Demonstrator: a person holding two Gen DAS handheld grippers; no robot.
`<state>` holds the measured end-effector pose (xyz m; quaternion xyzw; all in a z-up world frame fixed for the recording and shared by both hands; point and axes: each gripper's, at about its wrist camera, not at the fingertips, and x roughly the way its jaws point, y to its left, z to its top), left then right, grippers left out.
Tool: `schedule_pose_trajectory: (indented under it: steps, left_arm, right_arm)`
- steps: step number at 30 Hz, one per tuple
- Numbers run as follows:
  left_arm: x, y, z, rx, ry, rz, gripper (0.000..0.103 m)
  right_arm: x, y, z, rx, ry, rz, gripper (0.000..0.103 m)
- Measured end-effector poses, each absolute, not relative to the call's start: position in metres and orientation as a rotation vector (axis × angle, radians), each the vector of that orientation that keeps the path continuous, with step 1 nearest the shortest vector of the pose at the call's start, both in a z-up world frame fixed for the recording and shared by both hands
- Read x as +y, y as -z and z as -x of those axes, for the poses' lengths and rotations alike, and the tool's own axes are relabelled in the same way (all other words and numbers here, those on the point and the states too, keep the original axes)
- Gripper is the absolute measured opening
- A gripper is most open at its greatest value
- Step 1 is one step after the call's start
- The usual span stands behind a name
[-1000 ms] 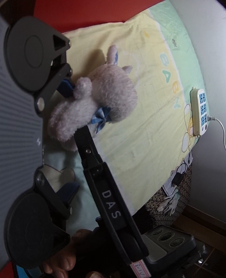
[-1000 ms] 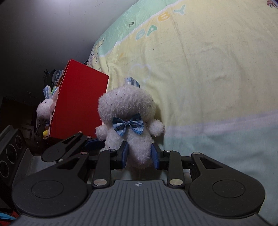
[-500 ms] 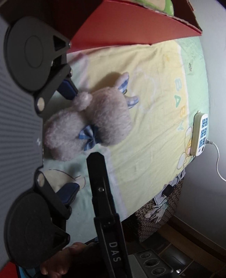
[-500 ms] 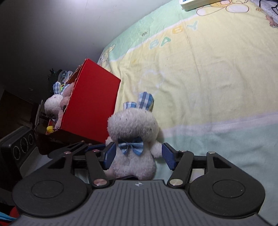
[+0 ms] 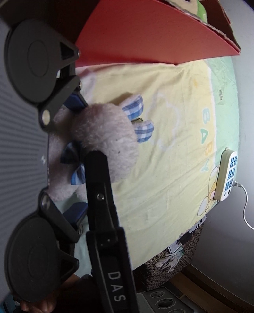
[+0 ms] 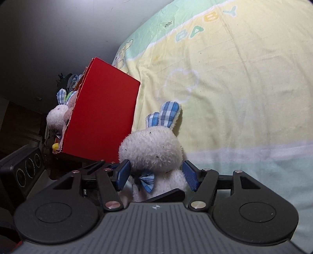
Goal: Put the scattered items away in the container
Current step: 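Lift the bow-tied bunny with the right gripper over the red box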
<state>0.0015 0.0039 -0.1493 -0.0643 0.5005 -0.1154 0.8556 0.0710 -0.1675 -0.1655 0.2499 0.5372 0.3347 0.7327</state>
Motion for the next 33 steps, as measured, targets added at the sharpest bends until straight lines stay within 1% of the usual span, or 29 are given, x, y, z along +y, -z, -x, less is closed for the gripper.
schedule_pose_trajectory:
  steps: [1,3,6,8,16,20,25,28,33]
  left_arm:
    - [0.004,0.150,-0.001,1.054,0.240,0.133,0.095]
    - [0.003,0.152,-0.002,1.061,0.236,0.125,0.095]
    - [-0.001,0.154,-0.004,1.070,0.237,0.103,0.096]
    - [-0.005,0.153,-0.004,1.066,0.249,0.082,0.096]
    - [-0.032,0.143,-0.003,1.056,0.371,0.054,0.096]
    - [-0.043,0.124,-0.003,1.017,0.437,0.043,0.096]
    - [-0.045,0.083,0.004,0.893,0.471,0.001,0.096]
    - [-0.028,0.057,0.009,0.819,0.463,0.013,0.098]
    - [0.015,0.023,0.017,0.734,0.403,0.039,0.100]
  right_arm:
    - [-0.166,0.167,-0.071,1.185,-0.737,-0.556,0.067]
    - [-0.163,0.172,-0.071,1.200,-0.746,-0.578,0.069]
    - [-0.164,0.178,-0.071,1.221,-0.757,-0.616,0.065]
    - [-0.169,0.177,-0.071,1.209,-0.763,-0.635,0.056]
    - [-0.201,0.161,-0.050,1.155,-0.684,-0.645,0.055]
    - [-0.216,0.139,-0.037,1.083,-0.634,-0.645,0.055]
    - [-0.217,0.098,-0.023,0.937,-0.624,-0.611,0.055]
    - [-0.205,0.074,-0.020,0.855,-0.649,-0.594,0.055]
    - [-0.168,0.051,-0.024,0.778,-0.723,-0.602,0.056]
